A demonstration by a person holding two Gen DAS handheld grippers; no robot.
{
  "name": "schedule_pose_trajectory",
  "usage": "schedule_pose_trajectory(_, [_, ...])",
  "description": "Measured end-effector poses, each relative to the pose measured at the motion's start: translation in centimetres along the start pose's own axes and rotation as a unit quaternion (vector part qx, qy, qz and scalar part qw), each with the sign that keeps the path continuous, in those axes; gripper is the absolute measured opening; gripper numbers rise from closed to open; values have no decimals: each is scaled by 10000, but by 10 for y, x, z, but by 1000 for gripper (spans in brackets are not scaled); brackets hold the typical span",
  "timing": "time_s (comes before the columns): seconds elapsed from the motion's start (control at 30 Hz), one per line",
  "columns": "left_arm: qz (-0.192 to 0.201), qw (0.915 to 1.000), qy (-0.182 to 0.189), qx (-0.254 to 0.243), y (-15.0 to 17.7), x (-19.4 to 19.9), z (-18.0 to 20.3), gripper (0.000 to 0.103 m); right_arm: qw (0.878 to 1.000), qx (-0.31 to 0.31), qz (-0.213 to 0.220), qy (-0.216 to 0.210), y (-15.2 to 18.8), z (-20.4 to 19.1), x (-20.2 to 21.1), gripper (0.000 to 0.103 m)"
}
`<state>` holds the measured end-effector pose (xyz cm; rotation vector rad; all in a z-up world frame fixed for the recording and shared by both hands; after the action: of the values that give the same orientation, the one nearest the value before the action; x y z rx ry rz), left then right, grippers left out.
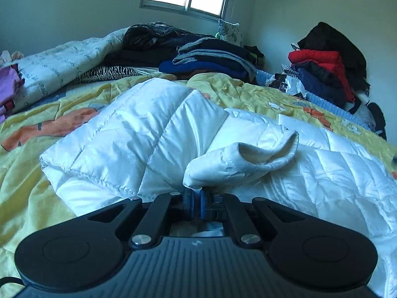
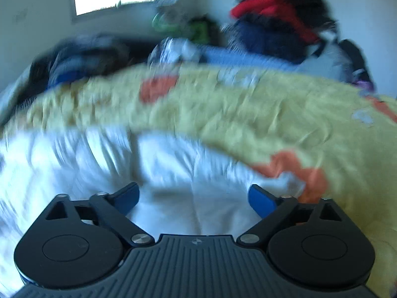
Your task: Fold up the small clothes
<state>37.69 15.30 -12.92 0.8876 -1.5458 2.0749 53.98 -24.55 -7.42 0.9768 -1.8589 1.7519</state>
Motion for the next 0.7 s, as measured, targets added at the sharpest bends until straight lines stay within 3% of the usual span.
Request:
schedule_pose_trajectory(0.07, [2,9999,84,56,0,0,-2,5,9972,-22,251,-711,-11,-36,28,99])
schedule_pose_trajectory(0.17, [9,9998,148,94,0,1,-3,5,9799,5,-225,-1984,-16,-103,41,102])
schedule_pose_trajectory(0.23, [15,9998,167,109,0,1,-3,5,9469,-418,-1080,-3001,-10,-149,28,101])
schedule_pose_trajectory(0.27, [17,9998,175,115,-1,1,-3,5,9240,-732,-1551,-3417,-4,-171,15,96])
schedule_pose_trajectory(0.3, [17,9998,185,121,0,1,-3,5,9082,-944,-1882,-3619,1,-188,5,93])
schedule_pose_trajectory(0.37, [16,9997,209,134,0,1,-4,5,8927,-1116,-2296,-3714,10,-219,-16,82])
schedule_pose_trajectory(0.43, [14,9996,227,148,0,2,-4,5,8987,-1074,-2413,-3500,13,-239,-33,77])
schedule_pose_trajectory(0.47, [14,9996,232,151,0,2,-4,5,9011,-1099,-2465,-3393,15,-247,-39,69])
schedule_pose_trajectory(0.6, [13,9995,272,180,0,2,-5,5,8881,-1067,-2683,-3577,18,-277,-47,57])
schedule_pose_trajectory(0.7, [9,9994,295,187,0,2,-7,5,8935,-931,-2821,-3367,23,-289,-54,55])
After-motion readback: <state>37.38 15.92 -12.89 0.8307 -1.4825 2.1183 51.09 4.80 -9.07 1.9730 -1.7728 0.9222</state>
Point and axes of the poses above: each gripper's, at about its wrist camera, not at the fingertips, and x roughly against the way its jaws point, z to its right, y to its underside, the point moved 7 cm from there along -x, roughly the way its jaws point, and after that the axes turned 12 degrees about -z, right-handed, at the moved point
